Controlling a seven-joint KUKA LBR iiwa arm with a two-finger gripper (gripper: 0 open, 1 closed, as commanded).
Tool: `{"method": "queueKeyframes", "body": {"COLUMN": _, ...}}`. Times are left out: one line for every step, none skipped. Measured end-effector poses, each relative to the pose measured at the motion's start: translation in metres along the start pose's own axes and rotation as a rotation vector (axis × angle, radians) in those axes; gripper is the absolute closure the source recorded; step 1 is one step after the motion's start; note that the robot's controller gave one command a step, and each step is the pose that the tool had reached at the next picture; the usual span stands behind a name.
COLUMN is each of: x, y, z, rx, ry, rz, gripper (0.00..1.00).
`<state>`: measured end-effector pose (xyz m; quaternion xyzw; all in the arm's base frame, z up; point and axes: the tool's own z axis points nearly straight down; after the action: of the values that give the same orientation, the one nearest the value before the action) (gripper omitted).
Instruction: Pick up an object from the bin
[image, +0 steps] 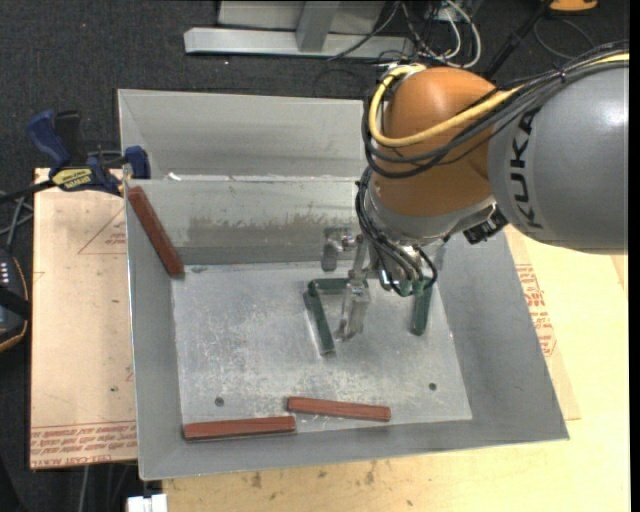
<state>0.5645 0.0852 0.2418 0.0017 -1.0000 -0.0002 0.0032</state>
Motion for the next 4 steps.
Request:
{"method": "queueKeyframes", "body": {"x": -0.001, "y": 0.000, "z": -0.003, "rx": -0.001, "ry": -0.005, "rz": 0.001, "gripper": 0.00}}
{"method": "queueKeyframes", "body": {"x": 0.004, "y": 0.009, "z": 0.012, "rx": 0.001, "ry": -0.012, "rz": -0.142, "gripper": 0.00}}
{"method": "queueKeyframes", "body": {"x": -0.023, "y": -0.012, "z": 0.063, "rx": -0.002, "ry": -0.016, "rz": -0.285, "gripper": 0.00}}
{"method": "queueKeyframes", "body": {"x": -0.054, "y": -0.042, "z": 0.103, "rx": 0.001, "ry": -0.008, "rz": -0.326, "gripper": 0.00}}
